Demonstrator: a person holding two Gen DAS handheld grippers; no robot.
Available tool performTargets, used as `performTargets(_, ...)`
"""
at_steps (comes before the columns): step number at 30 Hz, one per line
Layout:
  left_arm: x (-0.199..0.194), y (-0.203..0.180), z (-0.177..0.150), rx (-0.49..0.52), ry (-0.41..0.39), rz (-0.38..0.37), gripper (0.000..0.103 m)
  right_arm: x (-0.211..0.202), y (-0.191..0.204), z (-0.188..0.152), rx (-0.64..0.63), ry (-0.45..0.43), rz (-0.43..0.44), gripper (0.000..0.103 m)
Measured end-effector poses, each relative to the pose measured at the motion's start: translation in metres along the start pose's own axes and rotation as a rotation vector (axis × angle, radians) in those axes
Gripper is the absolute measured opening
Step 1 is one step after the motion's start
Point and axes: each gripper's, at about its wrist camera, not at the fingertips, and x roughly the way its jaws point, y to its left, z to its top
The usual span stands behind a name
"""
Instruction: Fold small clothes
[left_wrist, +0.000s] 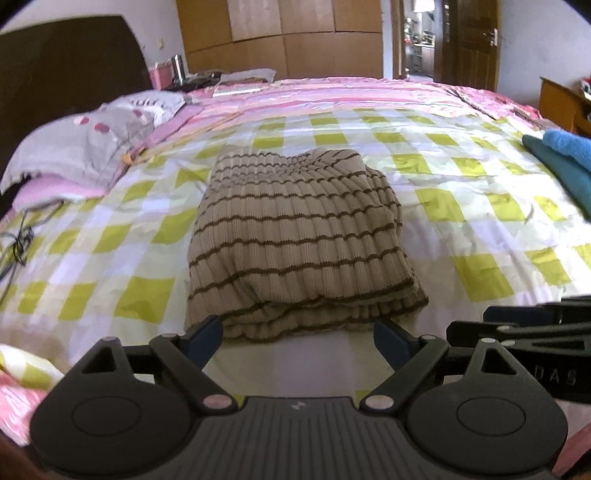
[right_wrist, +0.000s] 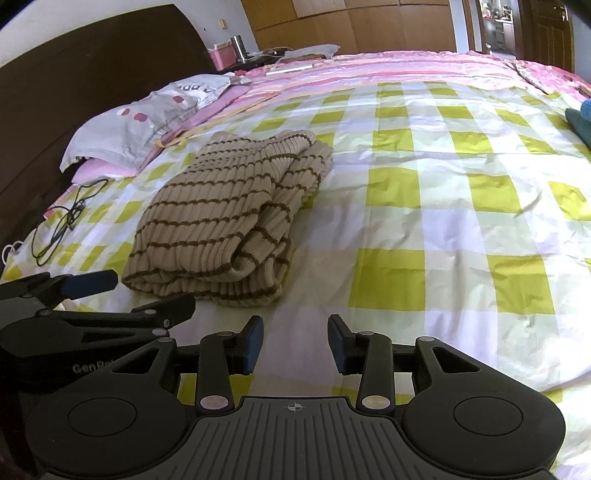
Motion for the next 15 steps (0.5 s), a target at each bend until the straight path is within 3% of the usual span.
performTargets(15, 0.0025, -0.002, -0.0034, -0.021, 0.02, 0.002, 0.093, 0.002, -0.0018, -0.003, 0.014, 0.005, -0.002, 0.038)
